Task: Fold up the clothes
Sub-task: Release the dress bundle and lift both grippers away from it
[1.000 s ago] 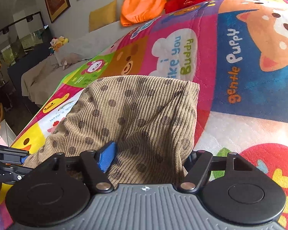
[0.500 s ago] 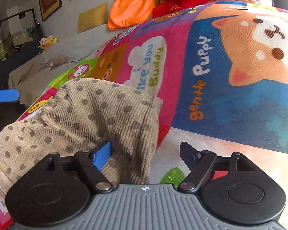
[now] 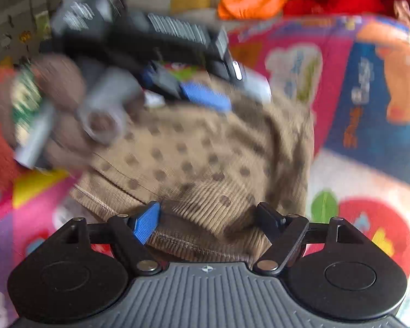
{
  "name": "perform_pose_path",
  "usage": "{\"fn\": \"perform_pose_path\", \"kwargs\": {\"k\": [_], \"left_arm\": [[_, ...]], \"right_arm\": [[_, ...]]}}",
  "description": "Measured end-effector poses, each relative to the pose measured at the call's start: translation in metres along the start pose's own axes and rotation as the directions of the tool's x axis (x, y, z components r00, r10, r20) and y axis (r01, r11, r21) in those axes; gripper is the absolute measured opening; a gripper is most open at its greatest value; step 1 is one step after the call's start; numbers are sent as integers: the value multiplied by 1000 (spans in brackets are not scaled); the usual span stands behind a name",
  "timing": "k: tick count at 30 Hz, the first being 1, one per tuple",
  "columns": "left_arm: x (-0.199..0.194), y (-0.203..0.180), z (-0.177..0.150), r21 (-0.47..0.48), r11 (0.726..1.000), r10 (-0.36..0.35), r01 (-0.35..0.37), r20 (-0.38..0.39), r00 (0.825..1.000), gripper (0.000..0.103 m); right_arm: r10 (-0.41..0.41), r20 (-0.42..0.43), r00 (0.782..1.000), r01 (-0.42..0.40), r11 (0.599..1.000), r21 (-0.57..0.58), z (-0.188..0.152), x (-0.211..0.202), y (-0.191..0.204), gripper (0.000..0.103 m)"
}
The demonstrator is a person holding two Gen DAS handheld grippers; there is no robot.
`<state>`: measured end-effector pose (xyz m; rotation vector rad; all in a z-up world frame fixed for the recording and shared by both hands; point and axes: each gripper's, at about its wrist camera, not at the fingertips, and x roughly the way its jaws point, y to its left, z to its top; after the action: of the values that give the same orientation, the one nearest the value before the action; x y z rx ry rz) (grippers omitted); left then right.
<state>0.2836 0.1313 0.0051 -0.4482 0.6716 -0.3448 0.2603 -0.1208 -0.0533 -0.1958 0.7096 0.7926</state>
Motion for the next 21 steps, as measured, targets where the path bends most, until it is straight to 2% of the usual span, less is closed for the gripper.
{"fn": "perform_pose_path", "kwargs": {"k": [3, 7, 12, 16, 17, 20, 21], "left_arm": [[-35, -12, -11, 21, 999, -30, 29, 44, 999, 92], [-82, -17, -44, 50, 999, -13, 8, 97, 995, 94], [-101, -1, -94, 1, 999, 39, -39, 42, 998, 92], [-100, 1, -123, -6, 990, 138, -138, 42, 990, 91], [-101, -2, -129, 3, 985, 173, -173, 54, 983, 91], [-108, -15, -150, 27, 961, 273, -277, 100, 957, 96], [-111, -21, -157, 29, 952, 300, -305, 116, 947, 99]], "right_arm": [[-7, 9, 1000, 7, 1000, -3, -5, -6, 0, 81], [-30, 9, 999, 31, 998, -49, -13, -14, 4, 81], [-63, 13, 998, 64, 996, -70, -23, -22, 5, 81], [-99, 7, 995, 99, 994, -41, -26, -24, 3, 83], [-108, 4, 994, 108, 994, -29, -27, -24, 2, 88], [-141, -5, 990, 141, 989, 51, -34, -32, -3, 93], [-146, 2, 989, 145, 986, 85, -38, -37, -4, 100]]}}
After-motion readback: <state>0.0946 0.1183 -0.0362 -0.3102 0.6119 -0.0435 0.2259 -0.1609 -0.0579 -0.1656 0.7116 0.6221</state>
